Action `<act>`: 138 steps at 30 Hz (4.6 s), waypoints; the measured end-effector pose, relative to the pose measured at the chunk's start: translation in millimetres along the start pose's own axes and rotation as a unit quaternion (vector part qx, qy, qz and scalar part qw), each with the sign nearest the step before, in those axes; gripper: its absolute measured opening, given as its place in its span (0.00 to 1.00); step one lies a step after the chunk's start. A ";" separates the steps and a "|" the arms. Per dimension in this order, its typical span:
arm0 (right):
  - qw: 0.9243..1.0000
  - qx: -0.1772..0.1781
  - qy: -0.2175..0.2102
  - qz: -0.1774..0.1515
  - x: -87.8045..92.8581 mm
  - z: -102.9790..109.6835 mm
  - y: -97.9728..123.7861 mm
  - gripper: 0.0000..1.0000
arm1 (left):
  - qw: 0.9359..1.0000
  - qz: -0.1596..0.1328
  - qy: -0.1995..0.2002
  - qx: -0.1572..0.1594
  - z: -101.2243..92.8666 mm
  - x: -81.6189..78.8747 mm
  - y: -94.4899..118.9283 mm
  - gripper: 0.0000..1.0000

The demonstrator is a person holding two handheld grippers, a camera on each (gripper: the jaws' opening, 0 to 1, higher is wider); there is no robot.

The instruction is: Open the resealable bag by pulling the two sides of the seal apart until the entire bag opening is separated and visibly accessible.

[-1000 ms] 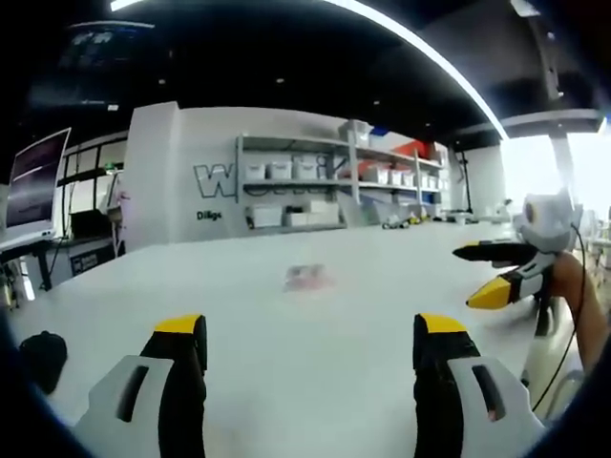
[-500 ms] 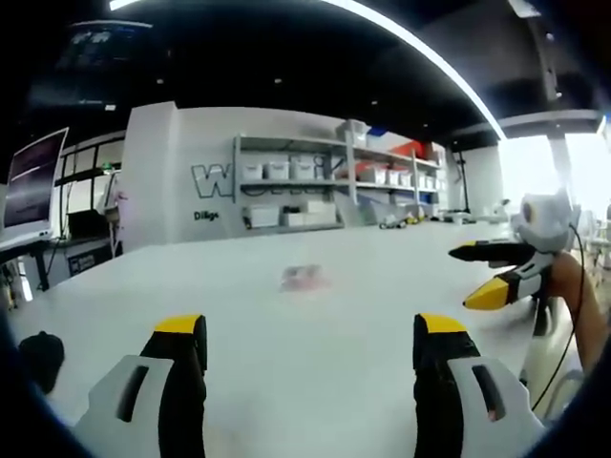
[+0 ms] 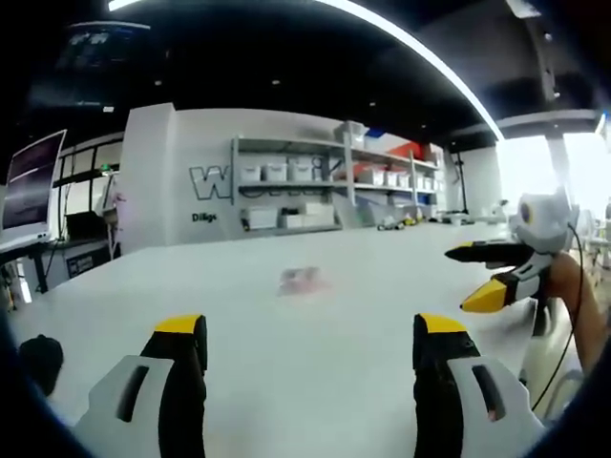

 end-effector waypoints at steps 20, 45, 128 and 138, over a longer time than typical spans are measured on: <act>1.000 -0.001 -0.001 -0.001 -1.6 1.3 -2.9 0.87 | 1.000 -0.003 0.002 0.008 -2.1 -0.9 -3.2 0.89; 1.000 -0.009 0.012 -0.002 -10.0 3.0 -14.2 0.85 | 1.000 -0.003 0.008 0.014 -2.5 2.5 -7.6 0.88; 0.996 -0.039 0.071 0.023 -42.9 1.8 -64.4 0.73 | 1.000 0.013 -0.014 0.020 -8.7 -1.8 -39.6 0.84; 0.995 -0.043 0.082 0.025 -50.0 -3.7 -70.1 0.68 | 1.000 0.015 -0.015 0.022 -7.7 -1.8 -41.8 0.83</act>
Point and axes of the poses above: the point that each gripper's makers call its tool centre point, and the gripper's own axes: y roughly backward along the fingers, z roughly to its left, x roughly out of its underside, the point moved 6 cm from there along y, roughly backward along the fingers, and after that the axes turned 13 degrees about z, right-handed, at the moved point
